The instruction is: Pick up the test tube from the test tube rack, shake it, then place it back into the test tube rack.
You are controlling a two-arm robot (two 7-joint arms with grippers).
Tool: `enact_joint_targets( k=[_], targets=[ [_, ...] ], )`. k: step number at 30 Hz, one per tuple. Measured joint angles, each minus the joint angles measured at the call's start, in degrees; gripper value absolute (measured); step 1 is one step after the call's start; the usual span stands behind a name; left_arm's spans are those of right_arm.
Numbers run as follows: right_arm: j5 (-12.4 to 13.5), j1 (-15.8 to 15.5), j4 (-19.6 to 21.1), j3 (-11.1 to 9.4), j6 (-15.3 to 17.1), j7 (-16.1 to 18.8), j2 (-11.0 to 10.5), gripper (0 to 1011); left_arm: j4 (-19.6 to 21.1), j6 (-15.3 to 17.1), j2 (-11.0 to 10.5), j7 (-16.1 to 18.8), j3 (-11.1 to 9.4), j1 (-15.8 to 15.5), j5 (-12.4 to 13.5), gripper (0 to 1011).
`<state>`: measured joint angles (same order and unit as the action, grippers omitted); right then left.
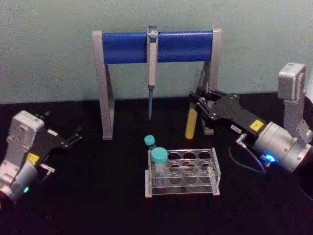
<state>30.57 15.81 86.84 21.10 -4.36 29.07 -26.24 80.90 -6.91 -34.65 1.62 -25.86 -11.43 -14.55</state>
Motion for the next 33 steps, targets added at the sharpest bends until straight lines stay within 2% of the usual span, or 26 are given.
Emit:
enact_joint_targets(
  k=[6, 11, 16, 19, 24, 27, 33],
  targets=[
    [-0.32, -1.77, 1.73, -1.51, 0.19, -1.11, -1.3, 221, 0.0, 0.0, 0.0, 0.0, 0.0, 0.0, 0.0, 1001],
    [-0.62, -5.55, 5.98, -3.11, 1.07, -2.13, -3.43, 221, 0.0, 0.0, 0.0, 0.0, 0.0, 0.0, 0.0, 1001],
    [-0.63, -8.06, 8.86, -3.57, 1.7, -2.1, -4.49, 221, 0.0, 0.0, 0.0, 0.0, 0.0, 0.0, 0.0, 1001],
    [-0.45, -8.91, 10.04, -3.12, 2.07, -1.34, -4.76, 221, 0.0, 0.0, 0.0, 0.0, 0.0, 0.0, 0.0, 1001],
    [0.23, -8.4, 9.99, -1.63, 2.45, 0.31, -4.29, 221, 0.0, 0.0, 0.0, 0.0, 0.0, 0.0, 0.0, 1001],
    [0.61, -6.81, 8.43, -0.36, 2.41, 1.23, -3.24, 221, 0.0, 0.0, 0.0, 0.0, 0.0, 0.0, 0.0, 1001],
    [0.85, -3.6, 4.8, 0.86, 1.57, 1.79, -1.23, 221, 0.0, 0.0, 0.0, 0.0, 0.0, 0.0, 0.0, 1001]
  ],
)
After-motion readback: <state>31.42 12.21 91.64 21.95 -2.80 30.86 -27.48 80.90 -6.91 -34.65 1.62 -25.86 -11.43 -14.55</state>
